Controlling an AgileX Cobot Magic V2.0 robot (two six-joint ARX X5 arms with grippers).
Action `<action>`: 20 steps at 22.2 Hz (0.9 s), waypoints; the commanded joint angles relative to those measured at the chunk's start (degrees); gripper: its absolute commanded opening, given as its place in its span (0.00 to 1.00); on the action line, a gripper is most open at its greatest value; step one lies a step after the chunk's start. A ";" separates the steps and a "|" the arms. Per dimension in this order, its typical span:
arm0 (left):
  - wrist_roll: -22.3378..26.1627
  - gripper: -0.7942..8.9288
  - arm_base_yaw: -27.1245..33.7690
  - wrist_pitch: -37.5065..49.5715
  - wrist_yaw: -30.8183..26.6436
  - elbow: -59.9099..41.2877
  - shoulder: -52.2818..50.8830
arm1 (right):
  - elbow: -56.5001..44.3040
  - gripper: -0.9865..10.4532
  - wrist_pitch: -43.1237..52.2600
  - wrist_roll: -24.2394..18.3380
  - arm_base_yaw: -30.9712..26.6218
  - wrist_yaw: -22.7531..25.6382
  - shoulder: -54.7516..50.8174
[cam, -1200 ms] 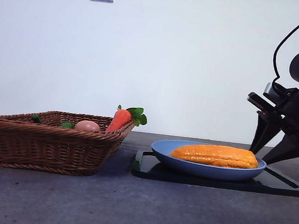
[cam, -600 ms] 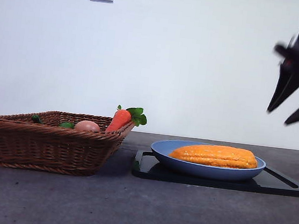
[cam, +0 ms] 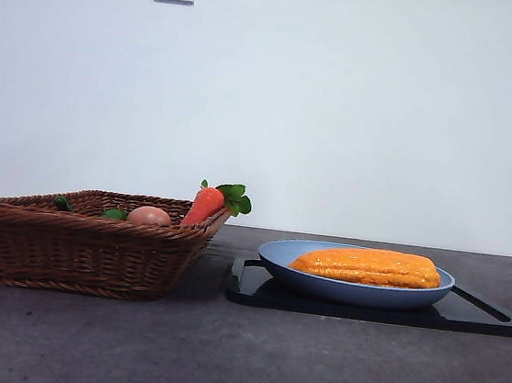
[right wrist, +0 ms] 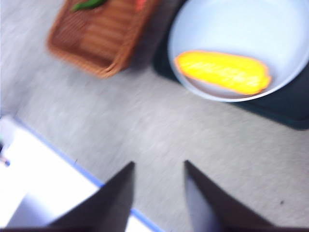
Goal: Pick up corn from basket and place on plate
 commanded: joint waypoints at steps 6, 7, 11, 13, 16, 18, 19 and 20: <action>0.37 0.09 -0.28 -1.01 -0.09 1.36 0.20 | 1.18 0.09 -1.29 -3.85 2.40 -0.07 -2.82; 0.37 0.09 -0.28 -1.03 -0.09 1.36 0.20 | 1.18 0.09 -1.33 -3.39 2.40 -0.07 -2.73; 0.35 0.09 -0.28 -0.76 -0.07 1.36 0.20 | 1.18 0.09 -0.85 -3.45 2.38 -0.07 -2.73; 0.35 0.09 -0.28 -0.76 -0.07 1.36 0.20 | 1.18 0.09 -0.87 -3.45 2.38 -0.07 -2.73; 0.35 0.09 -0.28 -0.76 -0.07 1.36 0.20 | 1.18 0.09 -0.87 -3.45 2.38 -0.07 -2.75; 0.35 0.09 -0.28 -0.76 -0.07 1.36 0.20 | 1.18 0.09 -0.87 -3.45 2.38 -0.04 -2.73; 0.35 0.09 -0.28 -0.76 -0.07 1.36 0.20 | 1.18 0.09 -0.87 -3.45 2.38 -0.07 -2.73; 0.35 0.09 -0.28 -0.76 -0.07 1.36 0.20 | 1.18 0.09 -0.87 -3.45 2.38 -0.07 -2.73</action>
